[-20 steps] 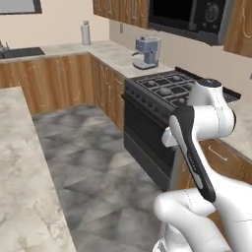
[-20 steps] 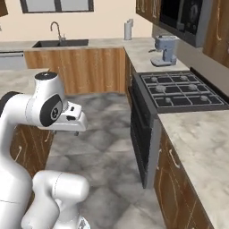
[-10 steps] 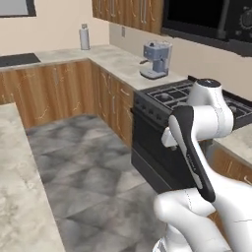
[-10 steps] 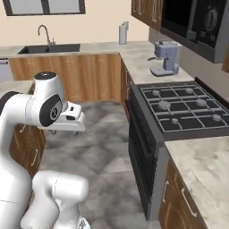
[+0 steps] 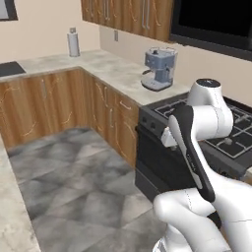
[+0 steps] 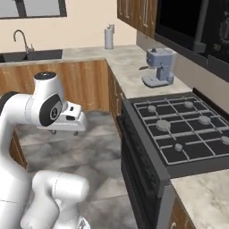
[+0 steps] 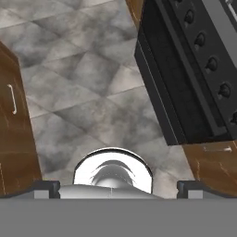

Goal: Navigate to the coffee machine.

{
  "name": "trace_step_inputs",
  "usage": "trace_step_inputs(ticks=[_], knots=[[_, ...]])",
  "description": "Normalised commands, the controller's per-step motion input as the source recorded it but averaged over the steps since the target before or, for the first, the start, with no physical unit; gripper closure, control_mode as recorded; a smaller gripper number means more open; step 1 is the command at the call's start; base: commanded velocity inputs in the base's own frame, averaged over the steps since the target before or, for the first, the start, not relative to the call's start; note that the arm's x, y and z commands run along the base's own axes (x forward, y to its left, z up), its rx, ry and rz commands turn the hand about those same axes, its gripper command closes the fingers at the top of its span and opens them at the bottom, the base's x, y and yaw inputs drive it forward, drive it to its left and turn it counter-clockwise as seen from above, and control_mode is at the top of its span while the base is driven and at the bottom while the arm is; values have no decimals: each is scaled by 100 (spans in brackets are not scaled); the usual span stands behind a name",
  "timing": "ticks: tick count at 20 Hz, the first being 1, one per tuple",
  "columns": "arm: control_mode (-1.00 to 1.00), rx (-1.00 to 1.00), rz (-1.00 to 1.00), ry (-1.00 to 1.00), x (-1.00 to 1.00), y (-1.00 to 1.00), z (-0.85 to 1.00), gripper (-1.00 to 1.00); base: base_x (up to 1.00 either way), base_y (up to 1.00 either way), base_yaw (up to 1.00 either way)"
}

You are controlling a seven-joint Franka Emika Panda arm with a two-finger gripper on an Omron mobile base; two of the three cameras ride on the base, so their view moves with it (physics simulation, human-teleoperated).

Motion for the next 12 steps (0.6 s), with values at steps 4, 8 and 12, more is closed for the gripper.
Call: trace_step_inputs(ticks=[4,8,12], knots=[[100,0,0,0,0,0,0,-100,98,0,-26],[100,0,0,0,0,0,0,-100,89,0,-31],[100,0,0,0,0,0,0,-100,78,4,-33]])
